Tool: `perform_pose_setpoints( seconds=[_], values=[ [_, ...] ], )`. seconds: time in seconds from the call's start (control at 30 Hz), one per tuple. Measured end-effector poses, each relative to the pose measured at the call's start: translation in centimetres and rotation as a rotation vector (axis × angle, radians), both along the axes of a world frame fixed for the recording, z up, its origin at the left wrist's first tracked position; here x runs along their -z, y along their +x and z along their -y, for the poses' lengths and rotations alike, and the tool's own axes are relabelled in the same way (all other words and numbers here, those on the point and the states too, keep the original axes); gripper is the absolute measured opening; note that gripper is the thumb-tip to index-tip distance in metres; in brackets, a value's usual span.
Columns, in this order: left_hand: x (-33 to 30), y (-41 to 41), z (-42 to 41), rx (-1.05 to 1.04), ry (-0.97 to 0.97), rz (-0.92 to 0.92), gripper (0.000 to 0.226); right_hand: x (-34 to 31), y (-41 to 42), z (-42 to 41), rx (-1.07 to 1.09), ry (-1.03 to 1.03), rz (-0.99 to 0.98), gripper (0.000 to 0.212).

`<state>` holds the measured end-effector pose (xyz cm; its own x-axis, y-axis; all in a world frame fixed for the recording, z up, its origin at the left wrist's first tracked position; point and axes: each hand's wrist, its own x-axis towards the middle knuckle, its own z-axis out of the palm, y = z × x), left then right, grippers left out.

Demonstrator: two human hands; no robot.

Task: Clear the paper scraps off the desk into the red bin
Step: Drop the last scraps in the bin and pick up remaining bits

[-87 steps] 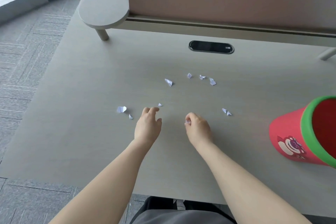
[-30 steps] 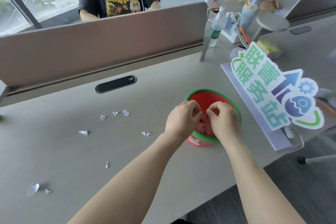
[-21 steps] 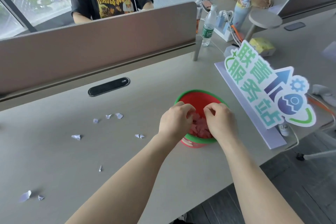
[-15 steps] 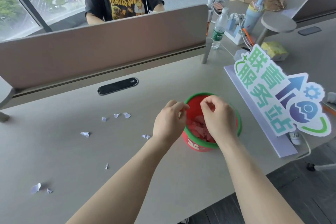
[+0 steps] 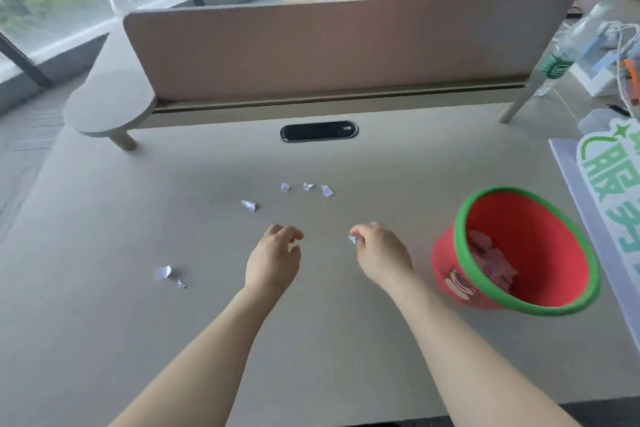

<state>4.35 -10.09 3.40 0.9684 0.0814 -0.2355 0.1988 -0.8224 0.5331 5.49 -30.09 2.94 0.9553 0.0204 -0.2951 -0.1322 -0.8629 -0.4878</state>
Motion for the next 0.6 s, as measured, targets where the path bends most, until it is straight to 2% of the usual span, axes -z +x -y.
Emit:
perform_pose_setpoints(
  seconds=[0.17, 0.37, 0.5, 0.6],
  values=[
    [2.6, -2.0, -3.7, -0.047, 0.046, -0.125, 0.028, 3.0, 0.5, -0.8, 0.059, -0.082, -0.062, 0.026],
    [4.7, -3.1, -4.5, -0.031, 0.050, -0.240, 0.046, 4.8, 1.8, -1.6, 0.127, -0.137, -0.064, 0.018],
    [5.6, -3.1, -4.5, -0.038, -0.021, -0.241, 0.030, 5.6, 2.3, -2.3, 0.156, -0.144, -0.066, 0.005],
    [6.0, -2.9, -4.5, -0.041, -0.040, -0.229, 0.019, 5.9, 2.5, -2.6, 0.151, -0.151, -0.075, 0.011]
  ],
)
